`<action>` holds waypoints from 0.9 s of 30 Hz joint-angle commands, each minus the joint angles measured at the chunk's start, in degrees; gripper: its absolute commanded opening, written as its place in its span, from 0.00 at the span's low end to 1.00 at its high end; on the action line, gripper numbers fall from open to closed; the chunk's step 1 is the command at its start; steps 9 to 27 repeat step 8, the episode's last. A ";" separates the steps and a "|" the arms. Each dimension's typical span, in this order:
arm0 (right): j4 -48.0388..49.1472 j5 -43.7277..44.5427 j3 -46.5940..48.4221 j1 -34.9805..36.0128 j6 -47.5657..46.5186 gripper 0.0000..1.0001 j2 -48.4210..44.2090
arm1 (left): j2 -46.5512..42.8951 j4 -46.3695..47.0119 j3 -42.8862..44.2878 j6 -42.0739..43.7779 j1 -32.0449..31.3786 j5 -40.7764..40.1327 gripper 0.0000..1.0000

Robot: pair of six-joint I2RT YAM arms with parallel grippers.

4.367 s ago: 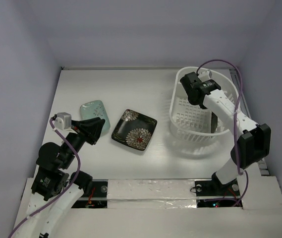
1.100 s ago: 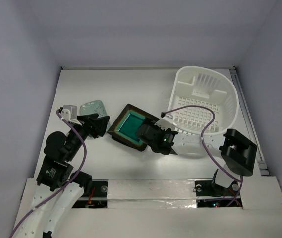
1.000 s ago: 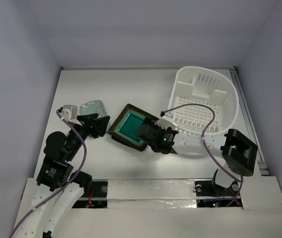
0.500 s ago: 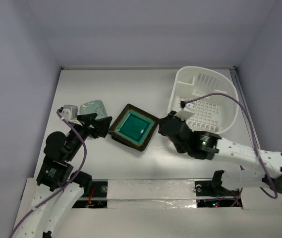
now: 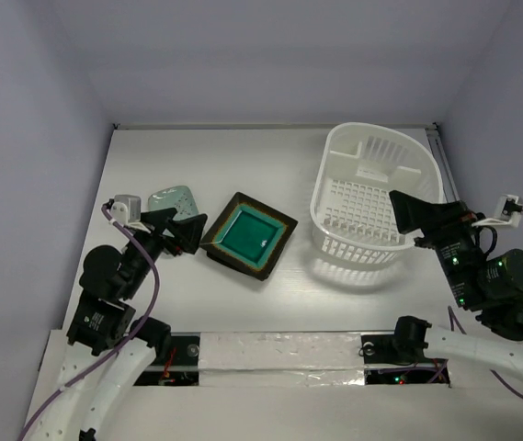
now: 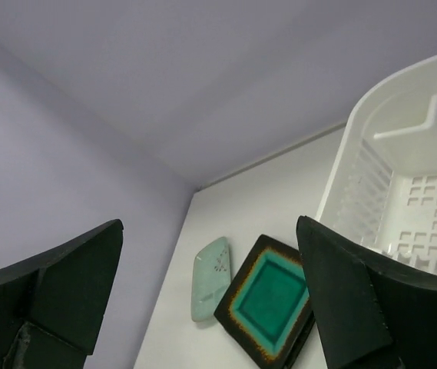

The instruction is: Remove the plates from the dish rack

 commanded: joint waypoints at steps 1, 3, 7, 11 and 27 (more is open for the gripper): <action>0.16 3.04 -2.18 0.37 -4.69 1.00 -0.98 | 1.59 3.26 3.03 -0.19 0.45 -0.83 0.86; 0.43 2.87 -2.80 0.37 -5.31 1.00 -1.95 | 1.95 3.17 4.70 -0.10 0.45 -1.00 0.86; 1.83 3.48 -3.07 0.37 -7.85 1.00 -3.88 | 3.44 3.26 7.69 -0.36 0.45 -1.01 0.86; 2.45 3.39 -3.33 0.37 -8.38 1.00 -4.41 | 3.70 3.52 8.22 -0.54 0.45 -1.01 0.87; 2.45 3.39 -3.33 0.37 -8.38 1.00 -4.41 | 3.70 3.52 8.22 -0.54 0.45 -1.01 0.87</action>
